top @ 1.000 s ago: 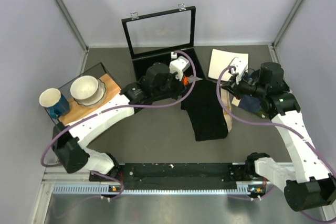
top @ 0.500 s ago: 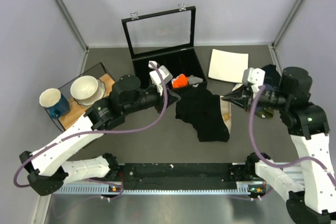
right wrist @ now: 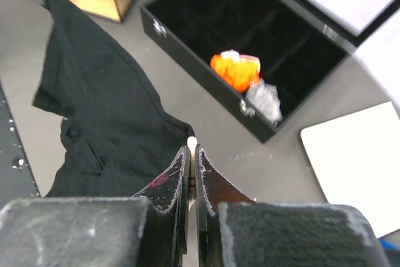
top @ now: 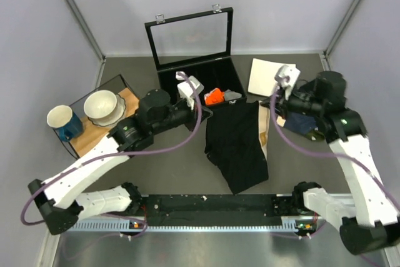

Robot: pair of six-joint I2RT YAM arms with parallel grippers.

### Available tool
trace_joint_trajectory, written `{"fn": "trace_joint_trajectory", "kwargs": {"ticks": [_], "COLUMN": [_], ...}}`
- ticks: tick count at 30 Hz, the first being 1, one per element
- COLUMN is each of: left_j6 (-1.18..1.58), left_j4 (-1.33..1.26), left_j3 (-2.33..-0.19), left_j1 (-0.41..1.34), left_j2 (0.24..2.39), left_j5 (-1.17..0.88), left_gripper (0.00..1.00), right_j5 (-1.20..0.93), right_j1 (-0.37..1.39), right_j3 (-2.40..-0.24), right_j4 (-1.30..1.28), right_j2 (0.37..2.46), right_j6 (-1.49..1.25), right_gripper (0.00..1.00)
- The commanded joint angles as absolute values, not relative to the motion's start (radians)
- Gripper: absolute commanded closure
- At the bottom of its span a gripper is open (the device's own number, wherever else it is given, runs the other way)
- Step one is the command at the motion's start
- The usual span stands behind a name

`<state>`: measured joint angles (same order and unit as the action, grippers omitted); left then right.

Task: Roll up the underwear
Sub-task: Flatten out the underwear at the center of the board.

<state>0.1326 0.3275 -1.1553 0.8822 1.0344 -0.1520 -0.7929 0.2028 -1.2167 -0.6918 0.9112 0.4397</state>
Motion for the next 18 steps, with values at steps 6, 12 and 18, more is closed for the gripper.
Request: {"fn": "trace_joint_trajectory", "kwargs": {"ticks": [6, 12, 18], "left_j6": [0.121, 0.078, 0.038], "left_j4": [0.135, 0.166, 0.179], "left_j3": [-1.196, -1.342, -1.353], "left_j1": [0.648, 0.615, 0.615], "left_j2": [1.516, 1.71, 1.669], "left_j5": [-0.213, -0.157, -0.103], "left_gripper": [1.0, 1.0, 1.0], "right_j5": [-0.615, -0.58, -0.613], "right_j1": [0.212, 0.213, 0.213], "right_j3": [-1.089, -1.164, -1.21], "right_j4": [-0.29, -0.281, -0.275], "right_j2": [1.399, 1.546, 1.611], "right_j6": [0.36, 0.403, 0.422], "right_gripper": [1.0, 1.0, 1.0]}}
